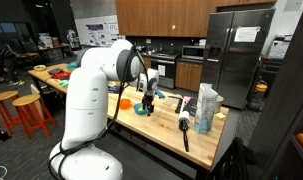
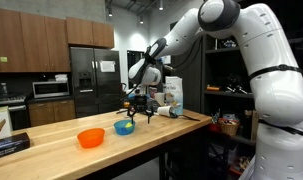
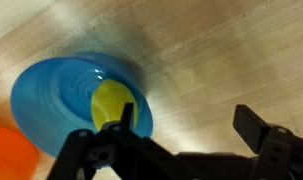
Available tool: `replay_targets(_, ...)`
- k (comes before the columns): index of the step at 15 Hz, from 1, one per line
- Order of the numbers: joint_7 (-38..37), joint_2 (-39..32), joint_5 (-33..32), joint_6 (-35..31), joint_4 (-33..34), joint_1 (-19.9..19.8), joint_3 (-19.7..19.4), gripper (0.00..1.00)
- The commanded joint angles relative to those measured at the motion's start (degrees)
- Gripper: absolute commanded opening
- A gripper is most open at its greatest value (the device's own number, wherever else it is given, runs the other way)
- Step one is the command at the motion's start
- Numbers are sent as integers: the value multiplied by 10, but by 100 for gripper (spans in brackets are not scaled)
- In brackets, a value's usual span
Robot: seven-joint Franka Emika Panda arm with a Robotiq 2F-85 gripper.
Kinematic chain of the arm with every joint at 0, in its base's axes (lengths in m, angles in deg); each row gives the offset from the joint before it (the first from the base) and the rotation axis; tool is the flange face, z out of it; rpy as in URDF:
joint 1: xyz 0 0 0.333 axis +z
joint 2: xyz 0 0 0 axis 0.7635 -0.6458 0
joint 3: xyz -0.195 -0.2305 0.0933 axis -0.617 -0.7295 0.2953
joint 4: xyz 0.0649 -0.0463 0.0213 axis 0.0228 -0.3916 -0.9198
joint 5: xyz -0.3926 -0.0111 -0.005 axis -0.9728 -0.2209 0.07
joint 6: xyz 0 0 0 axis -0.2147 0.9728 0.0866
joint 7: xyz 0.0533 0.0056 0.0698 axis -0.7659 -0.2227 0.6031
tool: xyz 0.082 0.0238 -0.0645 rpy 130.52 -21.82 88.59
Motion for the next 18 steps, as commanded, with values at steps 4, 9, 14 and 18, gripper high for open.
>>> replay_targets(4,33,-21,28,23,20,-27,12,90)
replay_targets(9,43,-25,37,13,30,-31,14,50)
replay_targets(14,42,-23,40,8,44,-32,14,12)
replay_targets(18,42,-26,52,7,55,-34,14,0)
